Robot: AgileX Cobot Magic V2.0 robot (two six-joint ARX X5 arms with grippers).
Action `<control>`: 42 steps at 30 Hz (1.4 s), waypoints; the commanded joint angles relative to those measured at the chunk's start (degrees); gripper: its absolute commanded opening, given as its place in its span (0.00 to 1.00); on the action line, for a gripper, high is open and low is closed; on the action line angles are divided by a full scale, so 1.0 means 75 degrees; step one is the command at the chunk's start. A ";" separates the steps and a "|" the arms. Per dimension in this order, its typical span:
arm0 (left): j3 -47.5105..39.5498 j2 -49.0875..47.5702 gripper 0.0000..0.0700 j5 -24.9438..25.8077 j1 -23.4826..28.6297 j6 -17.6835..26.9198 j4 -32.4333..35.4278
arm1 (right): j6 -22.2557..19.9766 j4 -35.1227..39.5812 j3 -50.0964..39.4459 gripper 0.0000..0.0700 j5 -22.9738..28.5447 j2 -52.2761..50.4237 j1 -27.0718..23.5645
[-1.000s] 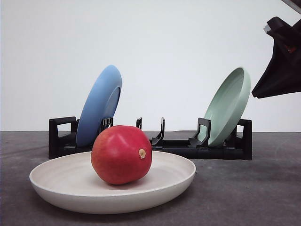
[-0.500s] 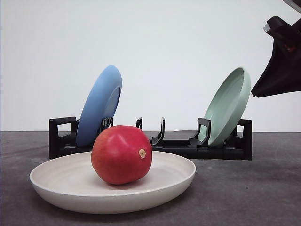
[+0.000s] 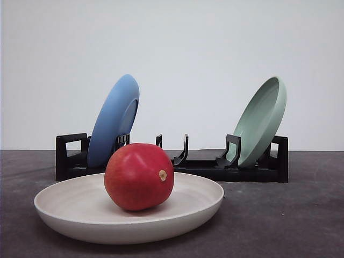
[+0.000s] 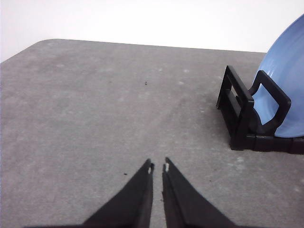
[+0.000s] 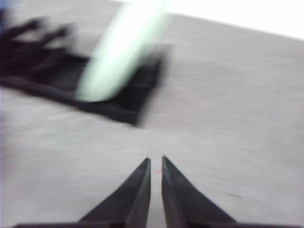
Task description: Place pomegranate in white plate
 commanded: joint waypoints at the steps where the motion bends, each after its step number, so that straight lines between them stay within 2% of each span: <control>1: -0.0085 -0.0016 0.02 0.0037 0.0015 -0.0006 0.0003 | 0.0058 0.0111 -0.0198 0.05 0.0086 -0.0435 -0.0134; 10: -0.0085 -0.0015 0.02 0.0037 0.0015 -0.0006 0.0003 | 0.0591 0.0246 -0.1253 0.05 0.0105 -0.2037 -0.0872; 13: -0.0085 -0.0015 0.02 0.0034 0.0015 -0.0006 0.0002 | 0.0716 0.0549 -0.1485 0.05 0.0089 -0.2069 -0.0960; 20: -0.0085 -0.0015 0.02 0.0034 0.0015 -0.0006 0.0002 | 0.0841 0.0569 -0.1495 0.05 0.0092 -0.2069 -0.0959; 42: -0.0085 -0.0015 0.02 0.0037 0.0015 -0.0006 0.0002 | 0.0841 0.0569 -0.1492 0.05 0.0095 -0.2069 -0.0959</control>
